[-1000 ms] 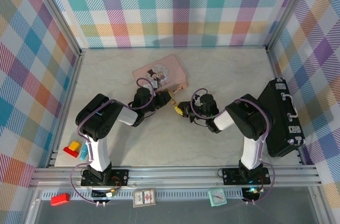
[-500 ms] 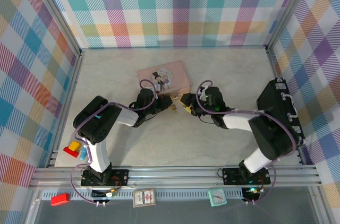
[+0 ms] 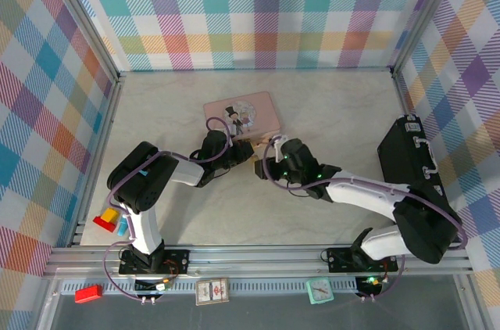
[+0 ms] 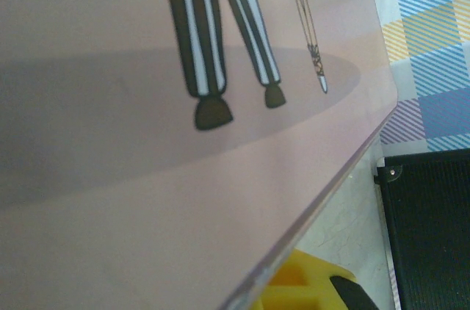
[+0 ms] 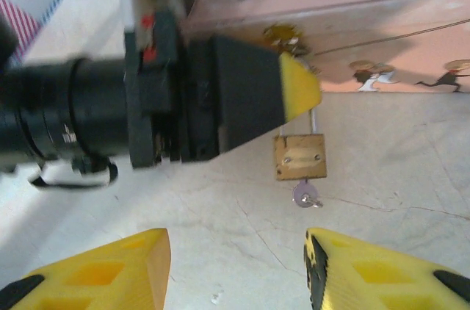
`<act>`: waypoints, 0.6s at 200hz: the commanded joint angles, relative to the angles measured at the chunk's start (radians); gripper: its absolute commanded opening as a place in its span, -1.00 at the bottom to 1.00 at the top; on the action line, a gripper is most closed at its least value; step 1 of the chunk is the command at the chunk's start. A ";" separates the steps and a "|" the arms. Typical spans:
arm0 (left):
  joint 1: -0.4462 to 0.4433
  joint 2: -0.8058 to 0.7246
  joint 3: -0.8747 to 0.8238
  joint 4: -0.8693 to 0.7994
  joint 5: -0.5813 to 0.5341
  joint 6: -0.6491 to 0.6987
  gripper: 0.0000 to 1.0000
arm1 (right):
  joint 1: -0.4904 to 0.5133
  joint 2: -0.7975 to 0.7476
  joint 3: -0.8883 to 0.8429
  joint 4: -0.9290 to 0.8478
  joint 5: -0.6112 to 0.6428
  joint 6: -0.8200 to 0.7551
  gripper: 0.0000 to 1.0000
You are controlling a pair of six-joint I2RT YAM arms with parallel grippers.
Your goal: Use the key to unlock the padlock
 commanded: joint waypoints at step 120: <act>0.008 0.029 -0.011 -0.116 0.105 -0.160 -0.86 | 0.044 0.221 0.011 0.139 0.100 -0.396 -0.07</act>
